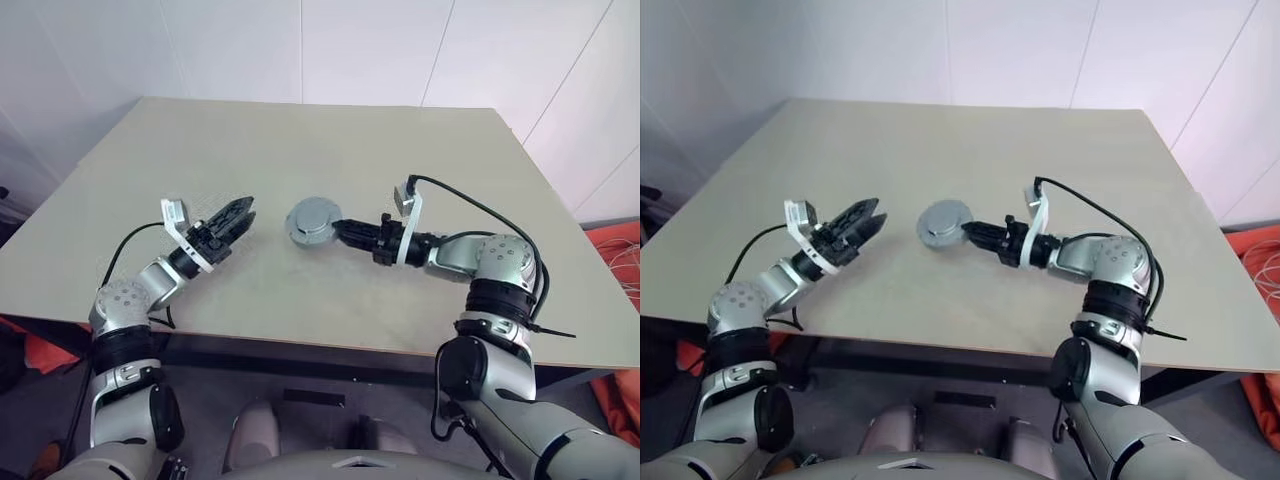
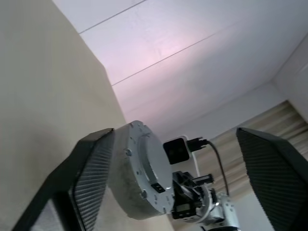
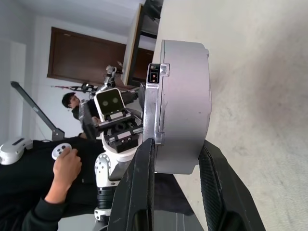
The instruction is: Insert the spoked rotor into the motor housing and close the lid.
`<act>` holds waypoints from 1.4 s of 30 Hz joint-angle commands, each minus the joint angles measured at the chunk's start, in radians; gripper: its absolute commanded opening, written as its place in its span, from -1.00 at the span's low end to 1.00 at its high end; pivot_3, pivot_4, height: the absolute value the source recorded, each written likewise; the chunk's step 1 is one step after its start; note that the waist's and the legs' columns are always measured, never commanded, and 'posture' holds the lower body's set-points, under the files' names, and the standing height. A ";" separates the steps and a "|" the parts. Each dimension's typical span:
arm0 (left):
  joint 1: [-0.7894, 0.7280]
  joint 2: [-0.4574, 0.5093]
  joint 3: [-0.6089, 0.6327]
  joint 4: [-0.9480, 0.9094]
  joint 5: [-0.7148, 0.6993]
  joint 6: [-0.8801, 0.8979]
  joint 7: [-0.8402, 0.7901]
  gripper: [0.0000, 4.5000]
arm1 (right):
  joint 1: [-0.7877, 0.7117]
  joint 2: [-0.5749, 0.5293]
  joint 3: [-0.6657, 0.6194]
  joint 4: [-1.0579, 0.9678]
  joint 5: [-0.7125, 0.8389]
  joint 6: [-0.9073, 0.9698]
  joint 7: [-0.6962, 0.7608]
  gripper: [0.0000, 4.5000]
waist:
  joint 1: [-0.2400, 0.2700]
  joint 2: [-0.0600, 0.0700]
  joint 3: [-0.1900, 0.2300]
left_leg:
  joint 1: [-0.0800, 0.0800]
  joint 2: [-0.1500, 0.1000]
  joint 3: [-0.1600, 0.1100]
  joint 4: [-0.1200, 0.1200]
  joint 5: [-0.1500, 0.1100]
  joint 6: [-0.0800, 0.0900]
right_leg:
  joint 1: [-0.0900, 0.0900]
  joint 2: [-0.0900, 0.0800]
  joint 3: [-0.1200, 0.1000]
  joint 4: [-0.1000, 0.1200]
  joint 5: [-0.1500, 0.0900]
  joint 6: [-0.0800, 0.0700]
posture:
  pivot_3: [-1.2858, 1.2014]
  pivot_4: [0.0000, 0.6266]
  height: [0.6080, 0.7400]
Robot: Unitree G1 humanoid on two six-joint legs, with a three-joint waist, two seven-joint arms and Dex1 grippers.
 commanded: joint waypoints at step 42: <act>-0.046 0.057 -0.099 0.087 -0.195 0.272 -0.015 -0.09 | -0.051 -0.020 0.227 -0.109 0.349 -0.014 -0.048 -0.53 | -0.001 0.000 0.000 | 0.001 0.000 -0.002 0.005 0.000 0.000 | 0.004 0.000 0.000 0.000 0.002 0.004 | 0.03 -1.00 1.00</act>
